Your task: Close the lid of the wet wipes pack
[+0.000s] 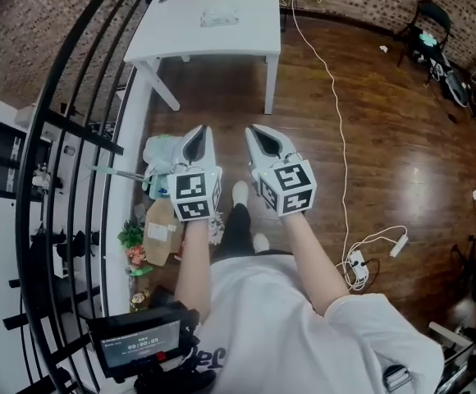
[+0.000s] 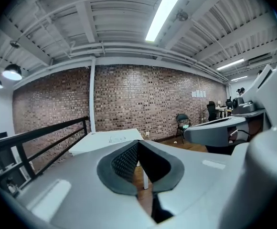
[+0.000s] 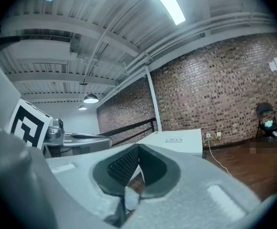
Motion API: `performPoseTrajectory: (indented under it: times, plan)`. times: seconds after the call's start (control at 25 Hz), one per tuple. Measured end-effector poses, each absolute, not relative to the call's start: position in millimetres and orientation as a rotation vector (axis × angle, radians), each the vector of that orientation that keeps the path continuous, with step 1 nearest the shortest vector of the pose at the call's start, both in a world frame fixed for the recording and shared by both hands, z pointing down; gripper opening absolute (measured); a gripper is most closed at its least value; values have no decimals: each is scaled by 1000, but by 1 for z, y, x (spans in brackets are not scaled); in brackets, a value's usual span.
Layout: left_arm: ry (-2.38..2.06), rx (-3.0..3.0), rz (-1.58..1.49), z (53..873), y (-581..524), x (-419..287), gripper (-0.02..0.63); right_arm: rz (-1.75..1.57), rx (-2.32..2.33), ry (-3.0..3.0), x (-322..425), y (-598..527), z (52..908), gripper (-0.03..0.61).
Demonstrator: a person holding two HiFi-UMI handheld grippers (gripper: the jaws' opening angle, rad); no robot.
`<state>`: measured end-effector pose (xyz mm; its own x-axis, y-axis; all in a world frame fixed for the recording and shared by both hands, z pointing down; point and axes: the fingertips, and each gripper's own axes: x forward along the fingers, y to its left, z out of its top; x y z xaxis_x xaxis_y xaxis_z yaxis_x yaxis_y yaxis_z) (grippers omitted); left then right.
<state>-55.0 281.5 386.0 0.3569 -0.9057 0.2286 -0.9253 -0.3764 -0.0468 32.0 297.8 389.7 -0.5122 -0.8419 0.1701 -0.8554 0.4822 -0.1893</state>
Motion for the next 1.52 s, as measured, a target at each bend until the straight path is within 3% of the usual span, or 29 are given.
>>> performPoseTrajectory:
  times: [0.28,0.92,1.52]
  plan:
    - [-1673,2531,278,381,182,-58,17,364,1531,-2627,23,201,385,-9]
    - [-1738,2395,171,388,2,-138,17,332,1482,-2583,-32,17,388,-9]
    - [-1730,2425,240,396,-155,-113,17,376,1461,-2624,-16,-148,401,-9]
